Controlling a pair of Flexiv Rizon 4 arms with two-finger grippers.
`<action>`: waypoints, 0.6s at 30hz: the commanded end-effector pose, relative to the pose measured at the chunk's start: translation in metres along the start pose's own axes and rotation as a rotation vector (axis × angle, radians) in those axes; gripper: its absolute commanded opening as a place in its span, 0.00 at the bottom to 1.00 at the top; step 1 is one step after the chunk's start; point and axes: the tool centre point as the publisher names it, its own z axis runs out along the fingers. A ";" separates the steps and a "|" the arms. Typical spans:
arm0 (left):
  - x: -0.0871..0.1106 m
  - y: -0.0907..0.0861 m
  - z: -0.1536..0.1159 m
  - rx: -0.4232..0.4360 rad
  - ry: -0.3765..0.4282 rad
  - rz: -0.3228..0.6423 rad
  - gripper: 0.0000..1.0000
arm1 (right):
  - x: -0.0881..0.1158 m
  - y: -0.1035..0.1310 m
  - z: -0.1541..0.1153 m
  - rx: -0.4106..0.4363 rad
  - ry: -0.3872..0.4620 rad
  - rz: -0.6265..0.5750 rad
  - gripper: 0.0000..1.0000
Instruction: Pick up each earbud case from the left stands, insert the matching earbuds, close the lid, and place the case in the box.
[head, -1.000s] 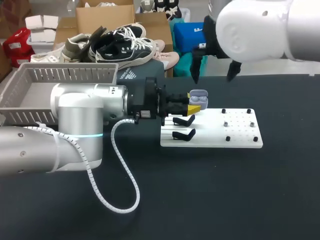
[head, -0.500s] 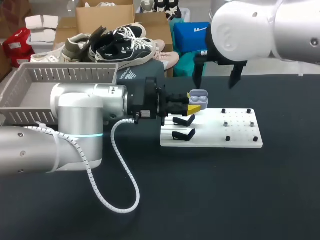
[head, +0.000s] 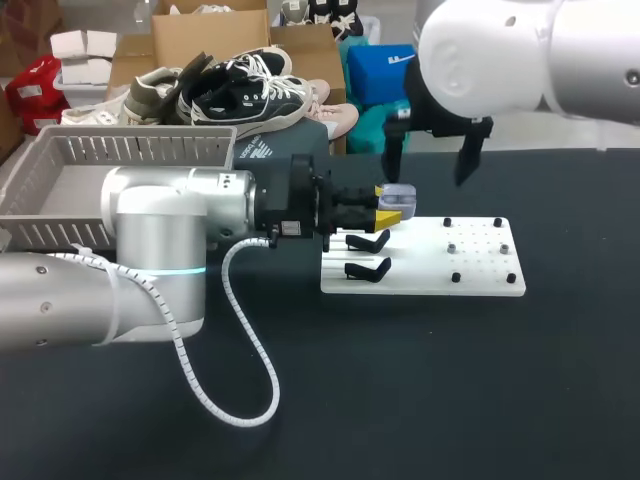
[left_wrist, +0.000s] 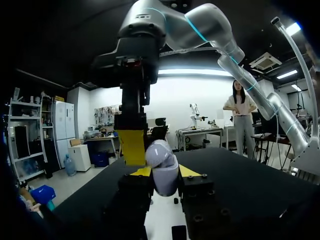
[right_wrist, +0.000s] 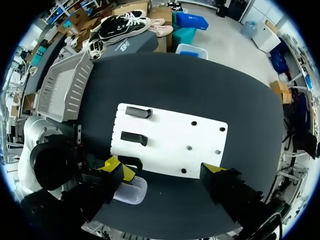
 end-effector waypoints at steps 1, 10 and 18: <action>0.000 0.001 0.000 0.001 -0.003 0.001 0.00 | 0.009 0.001 -0.002 0.007 -0.016 0.000 1.00; 0.000 0.001 0.000 0.001 -0.003 0.001 0.00 | 0.014 -0.024 -0.017 0.018 -0.202 0.061 1.00; -0.021 0.000 -0.029 -0.065 0.038 -0.047 0.00 | 0.022 -0.035 -0.019 -0.021 -0.267 0.031 1.00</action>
